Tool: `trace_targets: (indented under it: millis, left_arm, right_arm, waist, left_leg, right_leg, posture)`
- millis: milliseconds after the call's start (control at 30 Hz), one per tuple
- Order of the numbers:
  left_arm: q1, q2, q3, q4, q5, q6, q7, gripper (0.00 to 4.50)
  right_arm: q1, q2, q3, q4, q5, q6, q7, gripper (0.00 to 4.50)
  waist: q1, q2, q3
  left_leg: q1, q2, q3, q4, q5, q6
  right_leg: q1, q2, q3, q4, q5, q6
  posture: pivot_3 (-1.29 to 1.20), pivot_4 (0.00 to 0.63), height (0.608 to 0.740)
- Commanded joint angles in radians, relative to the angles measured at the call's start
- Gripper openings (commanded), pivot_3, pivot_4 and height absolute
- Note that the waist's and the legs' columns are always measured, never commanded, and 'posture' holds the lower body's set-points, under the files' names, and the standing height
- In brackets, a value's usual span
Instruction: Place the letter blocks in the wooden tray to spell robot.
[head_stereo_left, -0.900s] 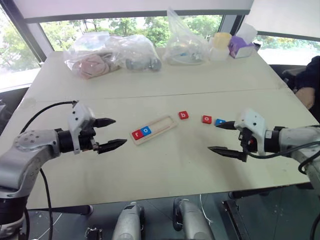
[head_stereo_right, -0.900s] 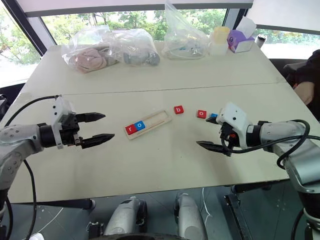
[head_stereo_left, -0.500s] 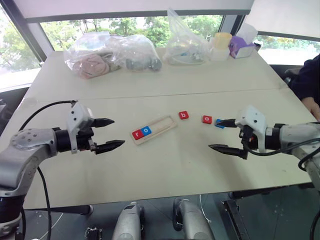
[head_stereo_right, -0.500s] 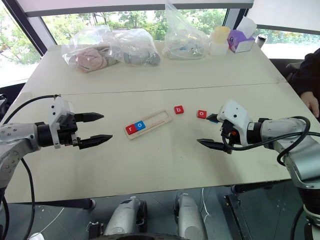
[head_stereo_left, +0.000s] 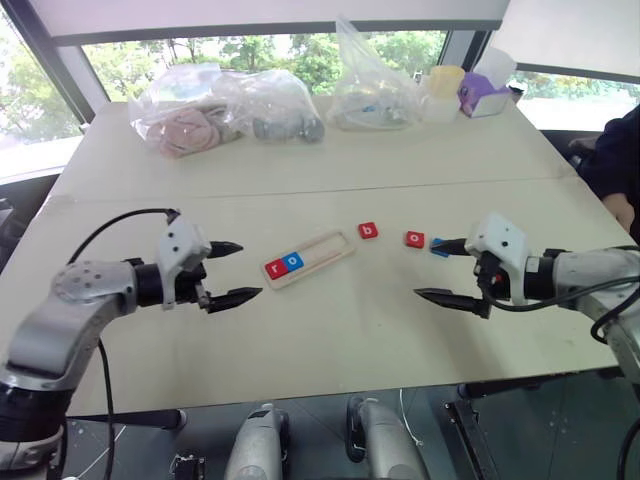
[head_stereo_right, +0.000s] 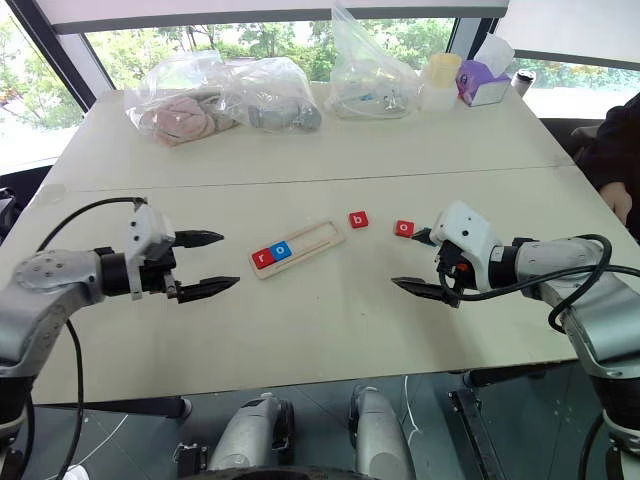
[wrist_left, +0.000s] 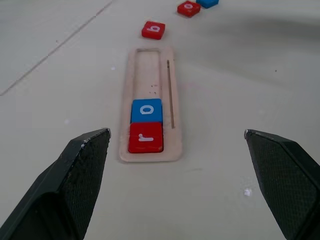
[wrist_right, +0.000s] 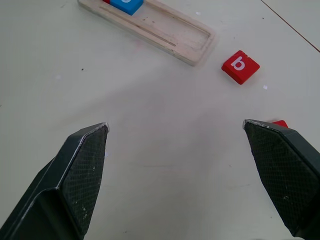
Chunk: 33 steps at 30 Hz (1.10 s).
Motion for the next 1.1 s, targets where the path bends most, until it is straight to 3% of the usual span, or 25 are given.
trace_targets:
  millis: [33,300,467,1100]
  left_arm:
    - [-0.041,-0.042,-0.049,0.056,0.066,-0.077,0.018,4.50]
    - [-0.131,-0.166,-0.176,0.282,0.255,-0.290,0.062,4.50]
    - [-0.170,-0.212,-0.192,0.375,0.295,-0.355,0.064,4.50]
    - [-0.181,-0.295,-0.230,0.489,0.371,-0.396,0.069,4.50]
  right_arm:
    - [-0.003,0.007,-0.005,-0.045,-0.001,-0.011,-0.015,4.44]
    - [0.034,0.022,-0.003,-0.085,0.000,-0.001,-0.049,4.44]
    - [0.063,0.025,-0.013,-0.116,0.009,0.011,-0.072,4.44]
    - [0.098,0.025,-0.008,-0.148,0.011,0.013,-0.108,4.44]
  waist:
    - [0.001,0.000,0.000]
    - [0.020,0.000,0.000]
    - [0.021,0.000,0.000]
    - [0.022,0.000,-0.001]
  left_leg:
    - [0.000,0.000,0.000,0.000,0.000,0.000]
    - [0.000,0.000,0.001,0.001,0.000,0.000]
    - [0.000,-0.001,0.002,0.001,0.000,0.000]
    - [0.004,-0.001,0.001,0.002,0.000,0.000]
  right_leg:
    - [0.000,0.000,0.000,0.000,0.000,0.000]
    - [0.000,0.000,0.000,0.001,0.000,0.000]
    - [0.001,0.000,0.000,0.001,0.002,-0.002]
    - [0.004,0.000,0.000,0.002,0.001,-0.001]
  posture:
    - [0.00,0.150,0.740]
    - [0.00,0.150,0.740]
    - [0.00,0.150,0.740]
    - [0.00,0.150,0.740]
